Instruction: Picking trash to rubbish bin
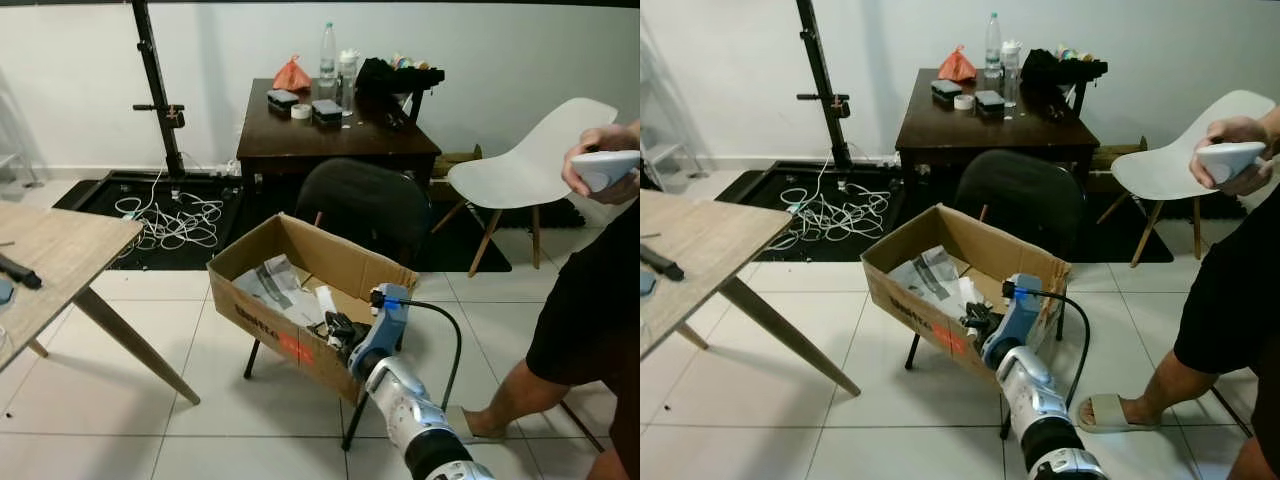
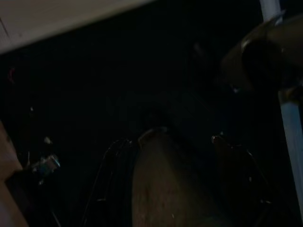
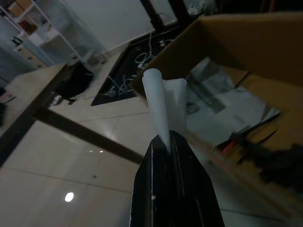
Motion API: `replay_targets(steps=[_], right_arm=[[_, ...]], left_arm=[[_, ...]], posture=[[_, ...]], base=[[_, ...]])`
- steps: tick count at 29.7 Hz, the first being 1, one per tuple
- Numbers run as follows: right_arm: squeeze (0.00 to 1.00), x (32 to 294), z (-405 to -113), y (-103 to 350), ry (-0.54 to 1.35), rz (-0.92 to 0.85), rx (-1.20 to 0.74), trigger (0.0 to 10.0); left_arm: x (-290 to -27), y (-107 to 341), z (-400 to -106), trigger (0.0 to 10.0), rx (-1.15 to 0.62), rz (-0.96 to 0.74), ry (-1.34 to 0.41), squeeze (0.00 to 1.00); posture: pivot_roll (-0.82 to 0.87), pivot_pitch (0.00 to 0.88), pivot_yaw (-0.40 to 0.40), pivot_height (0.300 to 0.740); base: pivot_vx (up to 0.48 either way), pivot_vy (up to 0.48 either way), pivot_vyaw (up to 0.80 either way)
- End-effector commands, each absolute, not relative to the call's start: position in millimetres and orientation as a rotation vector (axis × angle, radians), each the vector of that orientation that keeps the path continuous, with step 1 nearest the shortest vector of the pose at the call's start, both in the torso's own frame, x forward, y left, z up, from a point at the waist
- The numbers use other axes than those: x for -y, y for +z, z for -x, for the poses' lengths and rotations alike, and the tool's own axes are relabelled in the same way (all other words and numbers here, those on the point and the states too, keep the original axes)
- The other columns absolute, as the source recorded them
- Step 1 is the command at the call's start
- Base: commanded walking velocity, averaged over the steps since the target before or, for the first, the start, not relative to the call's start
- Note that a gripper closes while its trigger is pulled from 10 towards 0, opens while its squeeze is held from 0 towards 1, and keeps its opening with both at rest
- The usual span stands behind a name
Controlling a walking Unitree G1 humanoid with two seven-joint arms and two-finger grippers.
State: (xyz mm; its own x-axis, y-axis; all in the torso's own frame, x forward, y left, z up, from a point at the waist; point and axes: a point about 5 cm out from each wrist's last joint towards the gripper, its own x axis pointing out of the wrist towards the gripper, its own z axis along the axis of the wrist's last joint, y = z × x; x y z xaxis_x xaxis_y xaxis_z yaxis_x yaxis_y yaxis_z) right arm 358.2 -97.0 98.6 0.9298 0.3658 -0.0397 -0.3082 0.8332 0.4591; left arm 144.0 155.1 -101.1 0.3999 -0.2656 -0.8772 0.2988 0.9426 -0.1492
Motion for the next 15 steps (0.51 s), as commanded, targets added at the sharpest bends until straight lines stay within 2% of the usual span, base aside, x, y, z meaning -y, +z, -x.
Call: replay_targets(steps=[1, 4, 15], right_arm=[[0.0, 96.7, -358.1, 99.6, 0.359, -0.463, -0.118, 10.0], [0.0, 98.2, -358.9, 100.0, 0.351, -0.456, -0.12, 10.0], [0.0, 99.6, -359.2, 99.8, 0.342, -0.451, -0.121, 10.0]], left_arm=[[-156.4, -102.2, -140.5, 10.0, -1.111, -0.045, -0.368, 0.0], [-156.3, -102.1, -140.5, 10.0, -1.11, -0.044, -0.371, 0.0], [-155.3, -102.2, -140.1, 10.0, -1.108, -0.033, -0.374, 0.0]], posture=[[-0.14, 0.088, 0.039, 0.74], [-0.14, 0.089, 0.039, 0.74], [-0.14, 0.092, 0.041, 0.74]], base=[[0.345, 0.0, 0.0], [0.277, 0.0, 0.0], [0.254, 0.0, -0.79]])
